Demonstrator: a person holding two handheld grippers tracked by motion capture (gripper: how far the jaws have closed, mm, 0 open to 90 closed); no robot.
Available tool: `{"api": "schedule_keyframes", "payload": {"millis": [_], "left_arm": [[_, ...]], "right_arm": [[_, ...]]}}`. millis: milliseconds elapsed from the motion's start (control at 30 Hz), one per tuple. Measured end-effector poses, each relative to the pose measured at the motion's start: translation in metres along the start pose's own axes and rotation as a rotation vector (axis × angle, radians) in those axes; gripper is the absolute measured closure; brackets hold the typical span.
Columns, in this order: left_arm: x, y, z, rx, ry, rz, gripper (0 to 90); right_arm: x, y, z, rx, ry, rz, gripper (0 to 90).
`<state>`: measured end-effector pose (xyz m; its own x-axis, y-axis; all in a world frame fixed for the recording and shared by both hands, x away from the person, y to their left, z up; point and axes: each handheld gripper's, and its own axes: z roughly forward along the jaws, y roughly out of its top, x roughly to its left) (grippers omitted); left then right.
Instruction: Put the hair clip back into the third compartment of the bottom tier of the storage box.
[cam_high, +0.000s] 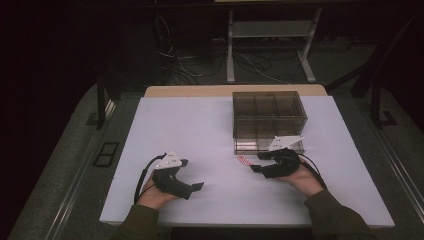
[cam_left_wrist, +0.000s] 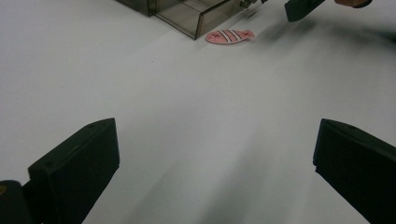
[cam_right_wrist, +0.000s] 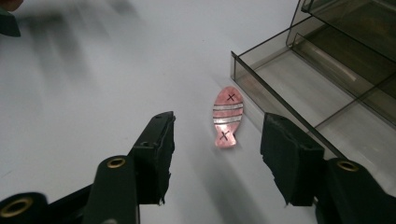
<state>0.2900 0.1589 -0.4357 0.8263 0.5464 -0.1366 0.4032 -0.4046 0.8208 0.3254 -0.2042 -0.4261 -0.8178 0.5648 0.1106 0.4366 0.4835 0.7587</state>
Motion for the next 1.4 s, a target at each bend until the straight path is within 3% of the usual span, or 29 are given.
{"api": "schedule_keyframes", "payload": {"millis": [733, 1400], "left_arm": [[-0.001, 0.000, 0.000, -0.002, -0.011, -0.001, 1.1], [-0.001, 0.000, 0.001, 0.005, -0.014, 0.004, 1.6]], "right_arm": [[-0.005, 0.018, 0.033, 0.011, 0.005, -0.028, 58.7], [-0.009, 0.016, 0.050, 0.061, -0.004, -0.042, 62.1]]}}
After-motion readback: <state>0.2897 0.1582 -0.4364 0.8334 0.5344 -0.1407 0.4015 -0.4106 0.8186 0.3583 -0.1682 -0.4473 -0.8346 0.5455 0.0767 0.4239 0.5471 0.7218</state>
